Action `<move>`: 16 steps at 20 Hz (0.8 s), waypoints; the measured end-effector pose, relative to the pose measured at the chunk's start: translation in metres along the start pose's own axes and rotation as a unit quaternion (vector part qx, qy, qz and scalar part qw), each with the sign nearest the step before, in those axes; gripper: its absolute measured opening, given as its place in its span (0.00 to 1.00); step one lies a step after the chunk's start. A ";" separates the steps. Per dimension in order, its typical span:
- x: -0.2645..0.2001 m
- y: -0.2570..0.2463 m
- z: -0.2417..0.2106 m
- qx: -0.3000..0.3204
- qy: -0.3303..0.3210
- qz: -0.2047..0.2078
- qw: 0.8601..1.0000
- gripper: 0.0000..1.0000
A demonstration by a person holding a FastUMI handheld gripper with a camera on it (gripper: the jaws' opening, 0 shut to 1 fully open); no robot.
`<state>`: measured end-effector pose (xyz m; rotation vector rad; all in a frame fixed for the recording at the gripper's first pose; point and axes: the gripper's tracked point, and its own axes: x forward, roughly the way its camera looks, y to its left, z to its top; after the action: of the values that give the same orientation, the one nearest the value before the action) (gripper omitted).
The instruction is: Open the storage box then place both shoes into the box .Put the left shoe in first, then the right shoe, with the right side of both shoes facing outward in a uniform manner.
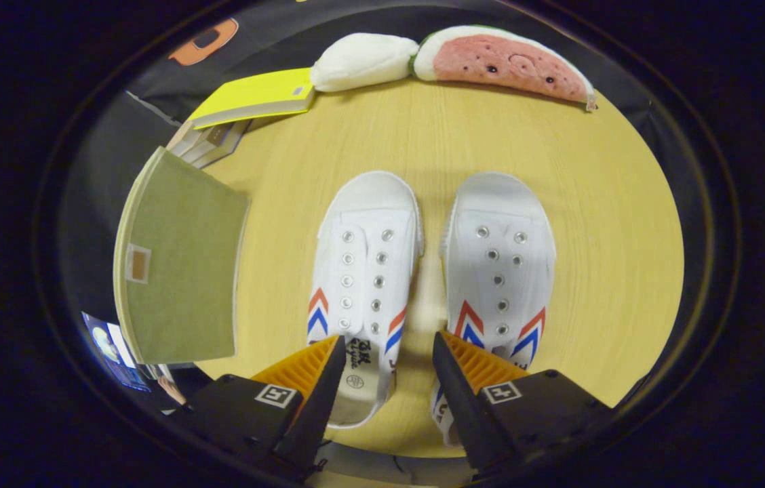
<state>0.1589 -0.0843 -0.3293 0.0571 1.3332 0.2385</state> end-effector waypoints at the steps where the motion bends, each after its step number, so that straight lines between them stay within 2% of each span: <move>1: 0.005 -0.001 -0.001 -0.012 -0.003 -0.009 1.000 0.77; 2: 0.012 -0.001 -0.010 -0.030 0.015 -0.016 0.999 0.59; 4: 0.014 0.001 -0.009 -0.050 0.018 -0.013 0.998 0.50; 5: 0.009 0.004 -0.012 -0.052 0.029 -0.003 0.998 0.48; 6: 0.012 0.006 -0.013 -0.048 0.033 0.006 0.998 0.34; 7: 0.007 0.007 -0.013 -0.037 0.034 0.010 0.999 0.31; 8: 0.009 0.006 -0.014 -0.021 0.037 0.017 0.999 0.17; 10: 0.004 0.012 -0.015 0.016 0.045 0.043 0.998 0.06; 12: 0.000 0.018 -0.019 0.039 0.038 0.067 0.996 0.06; 16: -0.019 0.035 -0.012 0.052 0.003 0.075 0.996 0.06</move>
<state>0.1387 -0.0553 -0.3075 0.2449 1.3477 0.2954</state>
